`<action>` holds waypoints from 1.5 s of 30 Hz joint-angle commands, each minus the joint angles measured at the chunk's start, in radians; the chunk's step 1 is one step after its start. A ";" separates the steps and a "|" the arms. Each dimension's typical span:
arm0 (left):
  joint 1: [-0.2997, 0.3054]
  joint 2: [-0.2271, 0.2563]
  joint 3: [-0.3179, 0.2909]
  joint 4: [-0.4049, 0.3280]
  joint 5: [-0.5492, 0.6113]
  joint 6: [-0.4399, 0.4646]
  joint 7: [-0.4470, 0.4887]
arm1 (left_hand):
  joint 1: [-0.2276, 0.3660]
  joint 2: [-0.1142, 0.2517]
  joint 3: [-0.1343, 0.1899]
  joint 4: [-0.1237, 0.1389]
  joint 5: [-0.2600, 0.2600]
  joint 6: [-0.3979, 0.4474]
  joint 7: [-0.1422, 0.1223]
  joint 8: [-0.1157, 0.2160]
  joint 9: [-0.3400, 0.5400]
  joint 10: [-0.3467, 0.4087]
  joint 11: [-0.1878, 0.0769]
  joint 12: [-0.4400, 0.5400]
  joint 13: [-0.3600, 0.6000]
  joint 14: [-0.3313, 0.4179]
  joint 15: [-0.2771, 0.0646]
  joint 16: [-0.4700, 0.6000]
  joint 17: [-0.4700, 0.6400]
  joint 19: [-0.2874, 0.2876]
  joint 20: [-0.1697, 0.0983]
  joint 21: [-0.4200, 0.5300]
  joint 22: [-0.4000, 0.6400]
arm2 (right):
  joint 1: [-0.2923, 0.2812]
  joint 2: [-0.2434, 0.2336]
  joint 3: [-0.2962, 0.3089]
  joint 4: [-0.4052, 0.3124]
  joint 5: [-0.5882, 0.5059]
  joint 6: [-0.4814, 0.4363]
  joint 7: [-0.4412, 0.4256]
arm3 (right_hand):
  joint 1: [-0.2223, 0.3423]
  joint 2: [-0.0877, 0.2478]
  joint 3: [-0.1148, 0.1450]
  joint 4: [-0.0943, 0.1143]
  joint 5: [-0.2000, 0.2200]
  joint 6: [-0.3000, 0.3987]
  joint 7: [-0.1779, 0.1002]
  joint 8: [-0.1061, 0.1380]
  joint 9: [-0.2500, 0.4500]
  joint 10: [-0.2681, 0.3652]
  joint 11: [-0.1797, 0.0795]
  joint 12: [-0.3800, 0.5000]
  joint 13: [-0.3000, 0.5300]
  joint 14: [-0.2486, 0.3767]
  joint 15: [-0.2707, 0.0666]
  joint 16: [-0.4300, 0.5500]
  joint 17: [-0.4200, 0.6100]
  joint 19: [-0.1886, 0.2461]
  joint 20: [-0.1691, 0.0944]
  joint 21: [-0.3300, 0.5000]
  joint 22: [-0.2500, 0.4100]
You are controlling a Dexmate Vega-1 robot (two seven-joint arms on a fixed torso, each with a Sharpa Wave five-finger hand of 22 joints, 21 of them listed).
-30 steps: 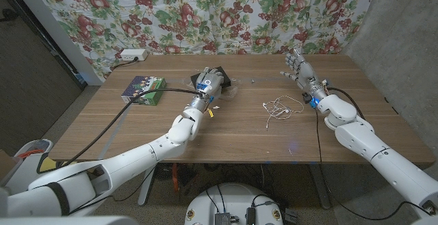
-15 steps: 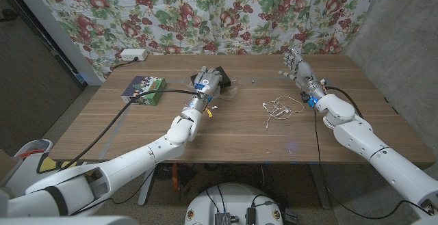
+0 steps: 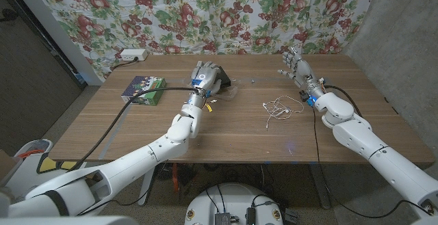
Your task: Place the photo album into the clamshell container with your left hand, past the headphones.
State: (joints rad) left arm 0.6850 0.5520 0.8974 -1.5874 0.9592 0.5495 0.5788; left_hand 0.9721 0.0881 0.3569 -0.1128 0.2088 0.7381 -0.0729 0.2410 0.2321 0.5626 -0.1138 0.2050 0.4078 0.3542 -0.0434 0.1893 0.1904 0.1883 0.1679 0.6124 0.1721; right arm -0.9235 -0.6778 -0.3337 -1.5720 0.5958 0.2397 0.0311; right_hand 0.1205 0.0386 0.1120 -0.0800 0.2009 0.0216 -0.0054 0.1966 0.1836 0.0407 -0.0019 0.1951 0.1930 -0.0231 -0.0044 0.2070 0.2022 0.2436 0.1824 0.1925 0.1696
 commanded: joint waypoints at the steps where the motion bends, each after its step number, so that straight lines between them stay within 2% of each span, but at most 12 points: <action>1: 0.041 -0.014 -0.058 -0.086 -0.056 0.036 0.010 | -0.014 -0.001 -0.009 0.000 0.006 -0.018 -0.001 -0.011 0.002 -0.015 0.005 -0.004 -0.003 -0.012 -0.028 0.001 0.002 -0.006 0.006 -0.010 0.003 | -0.013 -0.006 0.006 -0.026 -0.003 -0.019 -0.026 | 0.000 0.001 0.001 0.001 -0.002 0.009 -0.005 0.002 0.005 0.004 0.008 0.005 0.003 0.005 0.004 0.006 0.004 0.008 0.005 -0.002 0.003; 3: 0.047 -0.015 -0.067 -0.099 -0.067 0.039 0.010 | -0.022 -0.001 -0.010 0.001 0.007 -0.024 -0.001 -0.014 0.001 -0.023 0.014 -0.005 -0.005 -0.017 -0.021 0.001 0.002 -0.007 0.009 -0.013 0.003 | -0.018 -0.007 0.008 -0.033 -0.002 -0.022 -0.033 | 0.000 0.001 0.001 0.001 -0.002 0.009 -0.006 0.002 0.005 0.004 0.007 0.005 0.003 0.005 0.003 0.006 0.004 0.007 0.006 -0.003 0.003; 14: 0.094 -0.011 -0.137 -0.178 -0.174 0.014 0.021 | -0.064 0.006 -0.018 0.016 0.010 -0.051 0.004 -0.029 0.002 -0.046 0.026 -0.005 -0.012 -0.033 -0.012 0.002 0.004 -0.018 0.020 -0.030 0.004 | -0.030 -0.017 0.012 -0.069 -0.008 -0.050 -0.060 | -0.001 0.001 0.000 0.000 -0.002 0.009 -0.004 0.001 0.005 0.005 0.010 0.005 0.003 0.008 0.001 0.007 0.004 0.008 0.006 -0.002 0.003; 16: 0.102 -0.012 -0.149 -0.190 -0.194 0.008 0.022 | -0.106 0.029 -0.023 0.041 0.012 -0.064 0.013 -0.035 0.002 -0.054 0.033 -0.002 -0.016 -0.040 0.000 0.005 0.009 -0.021 0.028 -0.039 0.004 | -0.031 -0.018 0.013 -0.076 -0.008 -0.056 -0.065 | -0.001 0.001 0.000 0.000 -0.002 0.009 -0.003 0.001 0.005 0.006 0.010 0.005 0.003 0.008 0.001 0.007 0.004 0.008 0.006 -0.002 0.003; 20: 0.112 -0.008 -0.168 -0.211 -0.226 -0.004 0.022 | -0.131 0.035 -0.028 0.054 0.012 -0.062 0.016 -0.034 0.003 -0.057 0.037 0.000 -0.019 -0.041 0.004 0.007 0.009 -0.021 0.035 -0.045 0.004 | -0.034 -0.023 0.014 -0.090 -0.013 -0.067 -0.074 | -0.005 0.003 -0.001 0.003 -0.003 0.022 -0.007 0.006 0.005 0.008 0.011 0.006 0.003 0.008 0.002 0.007 0.005 0.006 0.006 -0.003 0.003; 23: 0.122 -0.006 -0.185 -0.228 -0.254 -0.013 0.020 | -0.185 0.048 -0.038 0.082 0.012 -0.079 0.022 -0.040 0.004 -0.069 0.048 0.001 -0.024 -0.048 0.011 0.008 0.011 -0.023 0.037 -0.056 0.005 | -0.041 -0.030 0.016 -0.109 -0.019 -0.082 -0.090 | -0.010 0.005 -0.002 0.006 -0.003 0.025 -0.006 0.007 0.005 0.009 0.011 0.006 0.003 0.008 0.003 0.007 0.006 0.005 0.007 -0.003 0.003; 29: 0.147 -0.003 -0.221 -0.252 -0.311 -0.042 0.036 | -0.216 0.048 -0.045 0.095 0.012 -0.095 0.024 -0.045 0.004 -0.083 0.054 -0.001 -0.027 -0.058 0.018 0.006 0.010 -0.027 0.039 -0.065 0.005 | -0.060 -0.031 0.021 -0.140 -0.029 -0.095 -0.127 | -0.018 0.007 -0.003 0.011 -0.003 0.026 -0.006 0.006 0.005 0.009 0.011 0.006 0.003 0.007 0.003 0.008 0.007 0.005 0.008 -0.003 0.003; 38: 0.171 0.024 -0.265 -0.270 -0.380 -0.115 0.051 | -0.257 0.046 -0.049 0.106 0.016 -0.170 0.026 -0.064 -0.001 -0.102 0.065 0.000 -0.035 -0.069 0.027 0.006 0.008 -0.026 0.044 -0.081 0.005 | -0.073 -0.027 0.021 -0.165 -0.033 -0.101 -0.143 | -0.031 -0.001 -0.011 0.016 -0.003 0.028 -0.004 0.005 0.005 0.012 0.017 0.007 0.003 -0.017 0.000 -0.001 0.009 -0.015 0.009 -0.010 0.003; 41: 0.167 0.038 -0.249 -0.257 -0.322 -0.109 0.089 | -0.275 0.044 -0.048 0.106 0.019 -0.234 0.017 -0.073 -0.005 -0.110 0.070 0.002 -0.040 -0.072 0.031 0.006 0.007 -0.027 0.045 -0.091 0.006 | -0.080 -0.030 0.020 -0.180 -0.042 -0.109 -0.156 | -0.033 -0.002 -0.012 0.016 -0.003 0.028 -0.004 0.005 0.005 0.012 0.017 0.006 0.003 -0.017 0.000 -0.001 0.009 -0.016 0.009 -0.010 0.003; 45: 0.175 0.050 -0.266 -0.263 -0.354 -0.150 0.082 | -0.287 0.042 -0.045 0.103 0.022 -0.301 0.010 -0.077 -0.011 -0.124 0.072 0.000 -0.044 -0.074 0.031 0.006 0.006 -0.025 0.044 -0.100 0.006 | -0.086 -0.026 0.021 -0.190 -0.049 -0.111 -0.171 | -0.035 -0.003 -0.014 0.017 -0.003 0.029 -0.004 0.005 0.005 0.012 0.017 0.007 0.003 -0.017 0.000 0.000 0.009 -0.016 0.010 -0.009 0.003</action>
State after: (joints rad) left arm 0.8414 0.5732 0.6596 -1.8387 0.6309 0.4597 0.6360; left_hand 0.6948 0.1284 0.3063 -0.0090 0.2257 0.4693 -0.0591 0.1676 0.2228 0.4512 -0.0429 0.2001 0.3640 0.2859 -0.0109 0.1894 0.1951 0.1635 0.2003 0.5195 0.1748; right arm -0.9921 -0.7058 -0.3142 -1.7267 0.5625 0.1430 -0.1051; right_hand 0.0859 0.0385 0.0979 -0.0660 0.2009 0.0396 -0.0126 0.1966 0.1836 0.0498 0.0072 0.1951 0.1930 -0.0317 -0.0056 0.2069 0.2071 0.2287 0.1895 0.1845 0.1696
